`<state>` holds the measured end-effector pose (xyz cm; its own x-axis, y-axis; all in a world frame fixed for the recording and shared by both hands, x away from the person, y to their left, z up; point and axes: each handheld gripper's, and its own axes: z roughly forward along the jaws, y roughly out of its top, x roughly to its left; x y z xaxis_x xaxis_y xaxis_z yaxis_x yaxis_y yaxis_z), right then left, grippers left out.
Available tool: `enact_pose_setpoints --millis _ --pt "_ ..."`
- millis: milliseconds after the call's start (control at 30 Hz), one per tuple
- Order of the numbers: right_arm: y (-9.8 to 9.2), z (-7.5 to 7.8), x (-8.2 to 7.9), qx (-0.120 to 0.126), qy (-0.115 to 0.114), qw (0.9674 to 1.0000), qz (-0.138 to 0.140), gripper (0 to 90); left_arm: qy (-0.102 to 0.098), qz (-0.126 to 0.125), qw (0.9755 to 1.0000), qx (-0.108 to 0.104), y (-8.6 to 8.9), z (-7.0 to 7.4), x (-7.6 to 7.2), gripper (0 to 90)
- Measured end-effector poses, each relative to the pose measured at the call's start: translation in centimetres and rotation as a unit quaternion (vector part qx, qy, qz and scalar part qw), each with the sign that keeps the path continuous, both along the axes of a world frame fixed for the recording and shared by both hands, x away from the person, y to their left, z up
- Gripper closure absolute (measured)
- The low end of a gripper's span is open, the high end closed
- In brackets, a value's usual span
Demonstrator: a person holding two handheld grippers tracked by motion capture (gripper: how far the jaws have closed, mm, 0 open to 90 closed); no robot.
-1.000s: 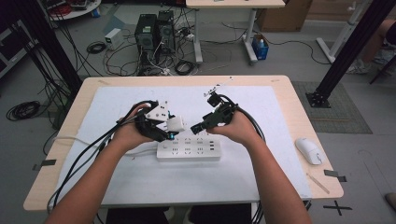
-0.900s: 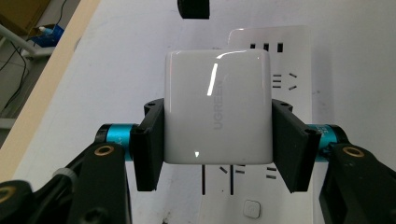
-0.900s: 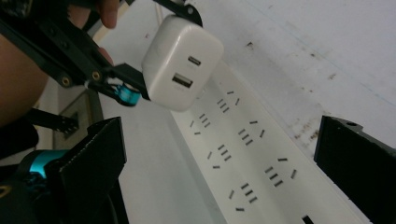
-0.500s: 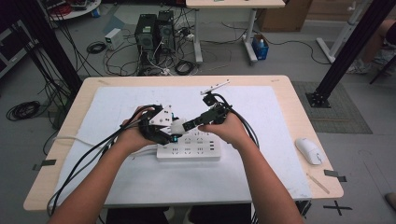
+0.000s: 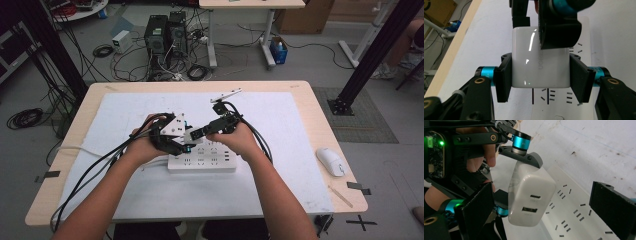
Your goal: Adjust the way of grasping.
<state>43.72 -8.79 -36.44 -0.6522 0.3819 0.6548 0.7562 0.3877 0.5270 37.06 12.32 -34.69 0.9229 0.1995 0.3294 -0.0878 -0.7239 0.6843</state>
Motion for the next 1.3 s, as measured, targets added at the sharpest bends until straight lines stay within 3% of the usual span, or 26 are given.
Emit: enact_pose_setpoints --millis 133,200,467,667,1300 --pt "0.21 -0.11 0.0 0.001 0.001 1.0 -0.001 5.6 -0.006 0.0 1.0 0.001 -0.07 -0.03 -0.07 42.5" --pt "0.28 -0.15 -0.04 0.001 0.0 1.0 -0.001 12.8 -0.004 0.0 1.0 -0.002 -0.12 -0.04 -0.12 42.5" --pt "0.66 -0.27 -0.12 0.008 0.003 1.0 0.001 17.0 -0.009 0.002 1.0 -0.003 -0.13 0.01 -0.29 42.5" --pt "0.75 -0.3 -0.14 0.015 0.008 0.9998 0.004 26.5 -0.012 0.001 0.9999 -0.001 -0.15 0.02 -0.28 42.5" --pt "0.85 -0.51 0.0 0.031 0.015 0.9993 0.015 42.4 -0.012 0.003 0.9999 0.001 -0.16 -0.08 -0.22 42.5"
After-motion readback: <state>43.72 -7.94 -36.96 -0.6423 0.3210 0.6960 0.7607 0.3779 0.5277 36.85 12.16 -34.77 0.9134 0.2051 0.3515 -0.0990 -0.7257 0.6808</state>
